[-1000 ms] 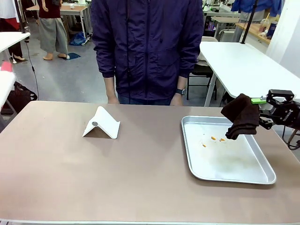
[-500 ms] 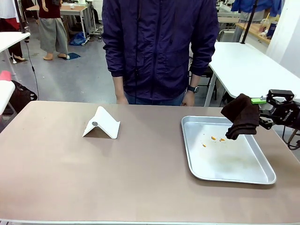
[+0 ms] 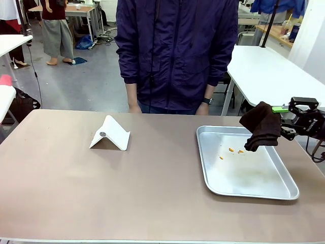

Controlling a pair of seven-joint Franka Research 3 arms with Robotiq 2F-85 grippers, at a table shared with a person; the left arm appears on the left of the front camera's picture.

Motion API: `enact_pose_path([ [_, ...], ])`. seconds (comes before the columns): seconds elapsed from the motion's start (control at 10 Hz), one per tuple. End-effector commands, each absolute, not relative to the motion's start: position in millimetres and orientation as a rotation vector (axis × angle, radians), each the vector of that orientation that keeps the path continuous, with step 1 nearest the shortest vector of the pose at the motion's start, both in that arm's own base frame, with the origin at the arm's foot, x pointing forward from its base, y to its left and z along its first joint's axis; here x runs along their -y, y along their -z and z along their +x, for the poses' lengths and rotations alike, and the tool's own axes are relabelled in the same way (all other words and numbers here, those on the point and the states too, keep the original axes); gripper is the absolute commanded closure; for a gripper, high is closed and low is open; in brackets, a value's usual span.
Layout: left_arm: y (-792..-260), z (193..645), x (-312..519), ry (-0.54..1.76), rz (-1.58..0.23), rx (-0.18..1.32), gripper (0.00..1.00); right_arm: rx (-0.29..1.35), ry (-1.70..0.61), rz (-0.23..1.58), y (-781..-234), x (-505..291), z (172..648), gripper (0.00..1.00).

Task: Clean the surface of the table.
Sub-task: Clean the area not pointed to by the person.

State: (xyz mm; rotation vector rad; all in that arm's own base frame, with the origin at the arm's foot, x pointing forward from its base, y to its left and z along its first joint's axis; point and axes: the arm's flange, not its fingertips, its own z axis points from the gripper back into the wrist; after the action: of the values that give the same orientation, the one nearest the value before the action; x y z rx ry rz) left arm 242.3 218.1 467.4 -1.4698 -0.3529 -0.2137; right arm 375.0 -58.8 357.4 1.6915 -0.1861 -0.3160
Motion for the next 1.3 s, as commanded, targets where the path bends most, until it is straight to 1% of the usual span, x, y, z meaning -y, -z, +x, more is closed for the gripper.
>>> enact_pose_path([
  [0.0, -472, 244, -216, 0.203, -1.481, 0.358, 0.78, 0.182, 0.296, 1.702, -363, 60, 372, 1.00],
  [0.3, -472, 244, -216, 0.203, -1.481, 0.358, 0.78, 0.182, 0.296, 1.702, -363, 60, 372, 1.00],
  [0.4, -472, 244, -216, 0.203, -1.481, 0.358, 0.78, 0.186, 0.316, 1.692, -357, 59, 375, 0.83],
  [0.5, -472, 244, -216, 0.203, -1.481, 0.358, 0.78, 0.244, 0.248, 1.624, -374, 68, 357, 0.83],
  [0.6, -472, 244, -216, 0.203, -1.481, 0.358, 0.78, 0.278, 0.244, 1.473, -378, 64, 361, 0.83],
  [0.8, -472, 244, -216, 0.203, -1.481, 0.358, 0.78, 0.292, 0.194, 1.276, -387, 55, 375, 0.83],
  [0.9, -472, 244, -216, 0.203, -1.481, 0.358, 0.78, 0.256, 0.155, 1.173, -389, 50, 383, 0.83],
  [1.1, -472, 244, -216, 0.203, -1.481, 0.358, 0.78, 0.246, 0.127, 0.904, -383, 38, 398, 0.83],
  [1.2, -472, 244, -216, 0.203, -1.481, 0.358, 0.78, 0.228, 0.105, 0.824, -379, 34, 407, 0.83],
])
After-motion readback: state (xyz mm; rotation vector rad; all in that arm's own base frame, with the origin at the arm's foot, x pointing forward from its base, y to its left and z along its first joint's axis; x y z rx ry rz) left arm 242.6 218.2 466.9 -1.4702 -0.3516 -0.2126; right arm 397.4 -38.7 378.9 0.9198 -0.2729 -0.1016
